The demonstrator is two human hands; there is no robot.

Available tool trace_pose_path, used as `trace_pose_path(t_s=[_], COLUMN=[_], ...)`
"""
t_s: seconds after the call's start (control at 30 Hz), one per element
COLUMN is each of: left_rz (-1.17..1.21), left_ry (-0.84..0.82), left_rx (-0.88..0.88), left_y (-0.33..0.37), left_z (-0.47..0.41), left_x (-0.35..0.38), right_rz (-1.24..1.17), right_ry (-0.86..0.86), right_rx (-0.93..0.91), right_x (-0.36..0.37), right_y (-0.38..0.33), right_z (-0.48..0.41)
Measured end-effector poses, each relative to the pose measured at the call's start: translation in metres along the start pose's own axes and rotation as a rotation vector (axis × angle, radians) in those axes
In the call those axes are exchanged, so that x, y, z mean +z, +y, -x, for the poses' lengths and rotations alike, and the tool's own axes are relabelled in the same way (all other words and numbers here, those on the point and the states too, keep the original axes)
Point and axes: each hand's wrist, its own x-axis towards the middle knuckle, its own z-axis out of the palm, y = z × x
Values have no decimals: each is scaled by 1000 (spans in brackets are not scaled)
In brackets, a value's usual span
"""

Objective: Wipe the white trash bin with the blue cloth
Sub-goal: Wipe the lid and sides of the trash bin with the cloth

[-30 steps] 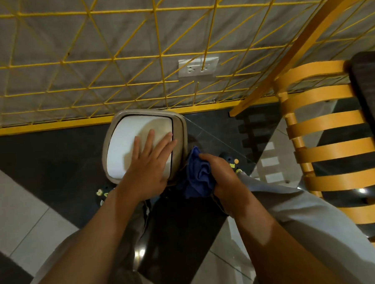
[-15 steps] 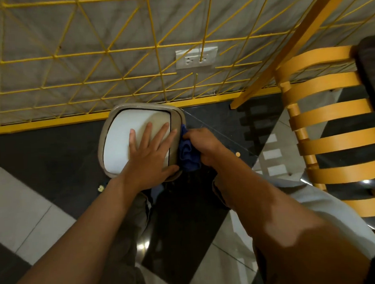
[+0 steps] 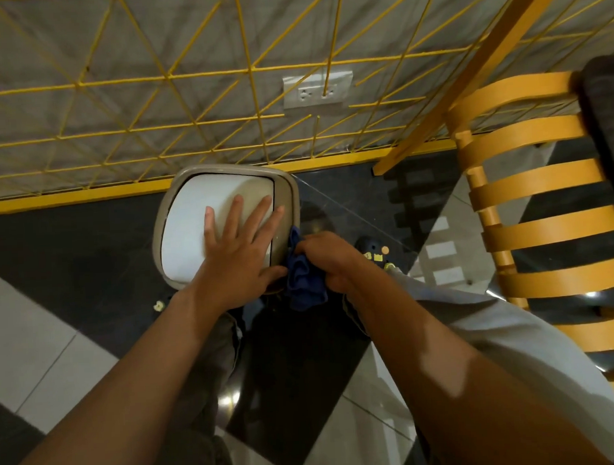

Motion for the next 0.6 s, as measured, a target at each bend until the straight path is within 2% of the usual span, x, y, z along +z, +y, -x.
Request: trace_pose_path(t_s=[0.2, 0.33, 0.4, 0.6], left_rz=[-86, -30, 2, -40], left_ry=[-8, -3, 6, -23], left_rx=[16, -11, -39, -52], left_y=[-3, -1, 0, 3], left_z=[-2, -3, -4, -7], left_x=[3, 4, 3, 0], right_rz=[253, 222, 288, 558], right_ry=[120, 150, 168, 78], right_rx=[-128, -199, -233, -320], right_x=[-7, -13, -14, -14], right_y=[-37, -53, -51, -11], right_z=[-21, -27, -28, -15])
